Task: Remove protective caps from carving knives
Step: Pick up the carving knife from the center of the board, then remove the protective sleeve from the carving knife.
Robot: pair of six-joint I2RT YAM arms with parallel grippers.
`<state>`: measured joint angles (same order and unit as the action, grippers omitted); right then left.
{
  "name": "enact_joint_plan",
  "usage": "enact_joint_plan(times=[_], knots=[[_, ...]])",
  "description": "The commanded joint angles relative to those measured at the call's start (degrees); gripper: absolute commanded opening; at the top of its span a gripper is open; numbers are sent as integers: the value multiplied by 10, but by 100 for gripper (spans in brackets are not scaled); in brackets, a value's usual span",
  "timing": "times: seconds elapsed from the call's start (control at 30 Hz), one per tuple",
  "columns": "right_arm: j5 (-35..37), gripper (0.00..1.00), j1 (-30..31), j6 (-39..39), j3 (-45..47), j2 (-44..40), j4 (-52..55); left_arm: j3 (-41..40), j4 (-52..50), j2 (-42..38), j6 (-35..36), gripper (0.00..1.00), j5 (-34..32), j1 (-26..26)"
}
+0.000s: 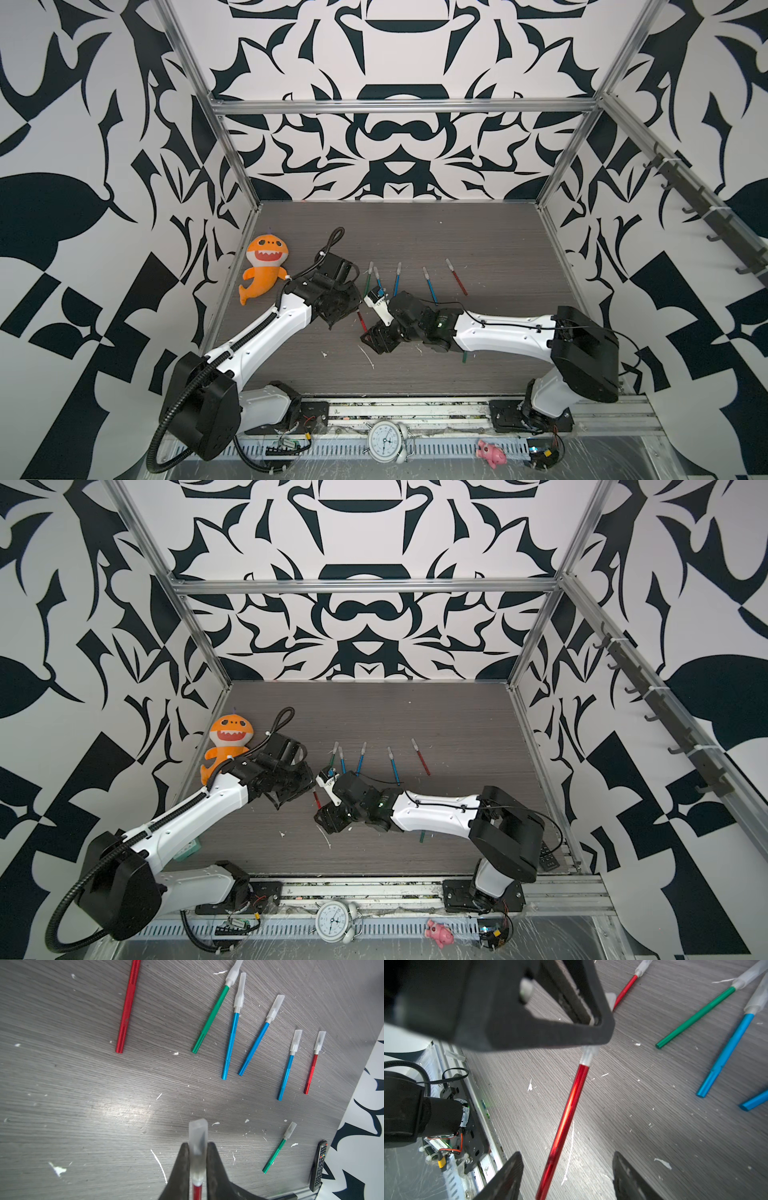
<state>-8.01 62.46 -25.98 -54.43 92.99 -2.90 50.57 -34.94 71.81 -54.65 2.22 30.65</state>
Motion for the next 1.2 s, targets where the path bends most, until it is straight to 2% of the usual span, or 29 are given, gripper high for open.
enact_joint_plan(times=[0.0, 0.3, 0.4, 0.67, 0.9, 0.97, 1.17], knots=[[-9, 64, -4, -16, -24, -5, -31, 13, -10, -3, -14, 0, -12, 7], [-44, 49, -35, -48, -26, 19, -61, 2, -4, -1, -22, 0, -16, 27], [-45, 41, -36, -49, -28, 24, -64, -3, -1, -4, -25, 0, -17, 27], [-50, 35, -37, -54, -40, 40, -66, -5, 2, -6, -31, 0, -15, 34], [-34, 13, -38, -60, -41, 42, -48, -10, 2, -11, -31, 0, -26, 34], [-33, 0, -38, -66, -41, 47, -43, -9, 3, -9, -32, 0, -30, 34], [-28, 0, -37, -91, -38, 56, -33, 3, 0, -4, -26, 0, -71, 34]])
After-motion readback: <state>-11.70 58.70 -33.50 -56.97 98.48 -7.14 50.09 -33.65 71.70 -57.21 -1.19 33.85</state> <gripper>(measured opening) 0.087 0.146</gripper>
